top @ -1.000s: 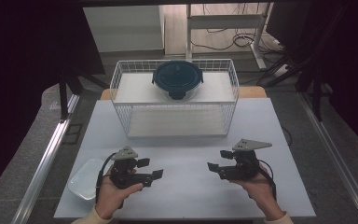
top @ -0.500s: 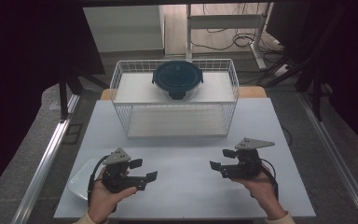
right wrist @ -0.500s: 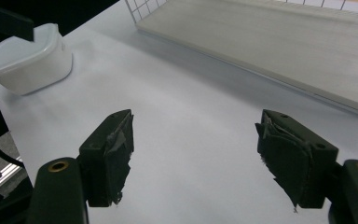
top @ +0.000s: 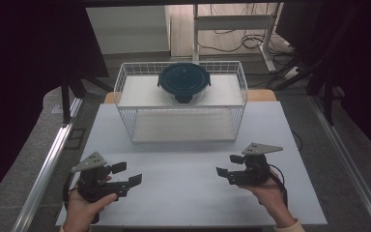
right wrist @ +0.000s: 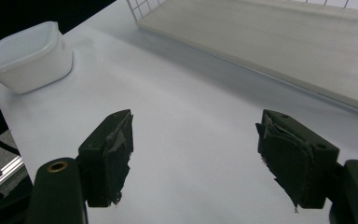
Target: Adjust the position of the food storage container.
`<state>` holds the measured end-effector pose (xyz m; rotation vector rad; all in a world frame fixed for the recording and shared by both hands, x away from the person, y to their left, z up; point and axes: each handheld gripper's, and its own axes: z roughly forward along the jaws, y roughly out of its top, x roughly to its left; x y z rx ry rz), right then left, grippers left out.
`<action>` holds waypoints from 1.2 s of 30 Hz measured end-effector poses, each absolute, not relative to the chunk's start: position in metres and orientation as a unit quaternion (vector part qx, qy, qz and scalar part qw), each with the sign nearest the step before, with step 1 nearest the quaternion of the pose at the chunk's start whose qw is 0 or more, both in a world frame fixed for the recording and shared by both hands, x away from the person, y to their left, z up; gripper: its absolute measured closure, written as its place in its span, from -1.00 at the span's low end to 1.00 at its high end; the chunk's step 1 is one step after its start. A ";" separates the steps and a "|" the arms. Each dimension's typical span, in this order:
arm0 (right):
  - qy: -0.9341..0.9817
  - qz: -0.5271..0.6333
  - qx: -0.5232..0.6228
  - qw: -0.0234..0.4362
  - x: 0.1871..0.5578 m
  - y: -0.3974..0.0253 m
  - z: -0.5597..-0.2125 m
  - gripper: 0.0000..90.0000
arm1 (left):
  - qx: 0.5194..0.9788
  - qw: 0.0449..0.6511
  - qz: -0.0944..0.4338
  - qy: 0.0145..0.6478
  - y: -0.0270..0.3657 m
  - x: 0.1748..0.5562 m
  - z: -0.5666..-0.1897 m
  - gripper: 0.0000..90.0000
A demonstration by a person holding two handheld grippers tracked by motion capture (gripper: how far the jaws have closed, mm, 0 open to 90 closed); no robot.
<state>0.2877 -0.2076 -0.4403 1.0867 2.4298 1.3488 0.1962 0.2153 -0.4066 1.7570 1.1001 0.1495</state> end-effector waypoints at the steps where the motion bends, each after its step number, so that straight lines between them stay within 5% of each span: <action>1: 0.811 0.451 0.364 0.078 0.288 -0.208 -0.440 -0.43 | 0.730 0.511 0.056 0.451 0.216 0.194 -0.405 -0.47; 17: 0.808 0.453 0.368 0.080 0.289 -0.212 -0.439 -0.43 | 0.707 0.426 0.178 0.536 0.276 0.191 -0.416 -0.26; 23: 0.809 0.451 0.369 0.077 0.289 -0.212 -0.439 -0.43 | 0.696 0.417 0.177 0.558 0.306 0.188 -0.422 0.00; 31: 0.807 0.448 0.376 0.079 0.292 -0.214 -0.442 -0.43 | 0.682 0.372 0.175 0.604 0.353 0.180 -0.441 0.69; 36: 0.807 0.446 0.378 0.078 0.292 -0.214 -0.442 -0.44 | 0.672 0.344 0.163 0.635 0.376 0.170 -0.463 0.91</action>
